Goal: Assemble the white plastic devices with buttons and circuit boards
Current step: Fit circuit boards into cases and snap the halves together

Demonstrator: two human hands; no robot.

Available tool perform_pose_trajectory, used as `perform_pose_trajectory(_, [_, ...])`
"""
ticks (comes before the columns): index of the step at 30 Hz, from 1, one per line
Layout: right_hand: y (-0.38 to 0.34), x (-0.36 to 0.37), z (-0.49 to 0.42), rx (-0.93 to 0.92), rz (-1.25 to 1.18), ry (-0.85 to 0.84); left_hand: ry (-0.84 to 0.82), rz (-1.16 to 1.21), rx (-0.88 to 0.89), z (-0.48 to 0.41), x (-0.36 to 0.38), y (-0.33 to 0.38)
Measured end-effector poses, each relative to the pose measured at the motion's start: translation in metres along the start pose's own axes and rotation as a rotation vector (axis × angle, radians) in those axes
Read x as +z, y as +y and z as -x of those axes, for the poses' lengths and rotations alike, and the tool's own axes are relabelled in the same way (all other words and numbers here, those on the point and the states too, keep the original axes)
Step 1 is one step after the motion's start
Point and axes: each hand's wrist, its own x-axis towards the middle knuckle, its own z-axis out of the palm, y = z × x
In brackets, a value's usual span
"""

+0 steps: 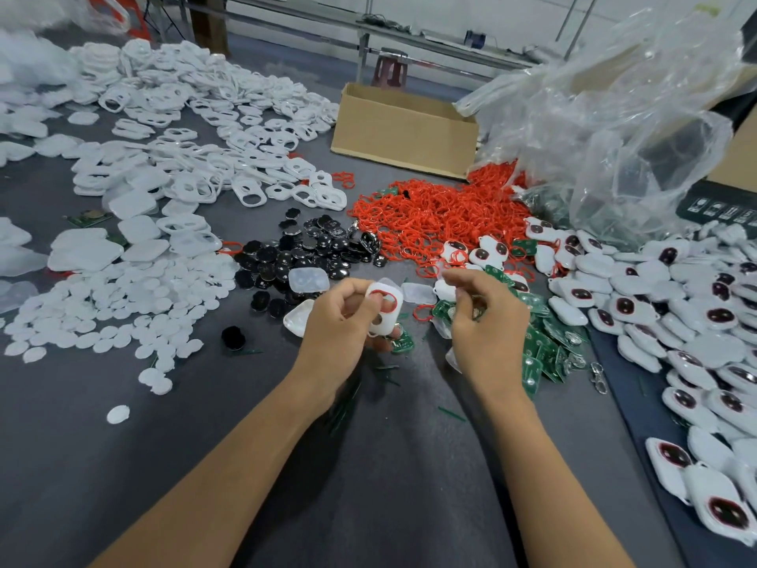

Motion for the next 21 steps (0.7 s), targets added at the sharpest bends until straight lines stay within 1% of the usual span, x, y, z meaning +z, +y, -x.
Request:
perform_pose_trajectory(1, [-0.003, 0.005, -0.004, 0.009, -0.03, -0.044, 0.006, -0.061, 0.029, 0.0, 0.0, -0.001])
perform_pose_trajectory(2, [-0.008, 0.011, -0.01, -0.004, -0.047, -0.124, 0.015, -0.129, 0.058, -0.001, 0.0, -0.002])
perform_pose_trajectory(4, [-0.016, 0.027, -0.03, -0.1, 0.006, -0.346, 0.027, -0.204, 0.084, -0.003, -0.001, -0.003])
perform_pose_trajectory(8, [-0.035, 0.062, -0.071, -0.28, 0.191, -0.788, 0.045, -0.189, 0.064, -0.004, -0.003, -0.004])
perform_pose_trajectory(9, [-0.038, 0.07, -0.078, -0.34, 0.254, -0.876, 0.045, -0.18, 0.058, -0.003, -0.003, -0.004])
perform_pose_trajectory(10, [-0.041, 0.077, -0.082, -0.389, 0.311, -0.93, 0.044, -0.162, 0.049, -0.003, -0.004, -0.003])
perform_pose_trajectory(11, [-0.043, 0.083, -0.085, -0.415, 0.346, -0.95, 0.04, -0.141, 0.04, -0.003, -0.004, -0.002])
perform_pose_trajectory(15, [-0.049, 0.091, -0.085, -0.452, 0.391, -0.937, 0.038, -0.093, 0.025, -0.002, -0.004, 0.0])
perform_pose_trajectory(17, [-0.047, 0.089, -0.084, -0.445, 0.399, -0.939, 0.032, -0.098, 0.027, -0.001, -0.004, -0.001])
perform_pose_trajectory(19, [-0.044, 0.083, -0.082, -0.373, 0.332, -0.932, 0.027, -0.106, 0.034, 0.0, -0.003, 0.0])
perform_pose_trajectory(21, [-0.044, 0.074, -0.079, -0.263, 0.235, -0.892, 0.035, -0.108, 0.045, -0.001, -0.004, 0.0])
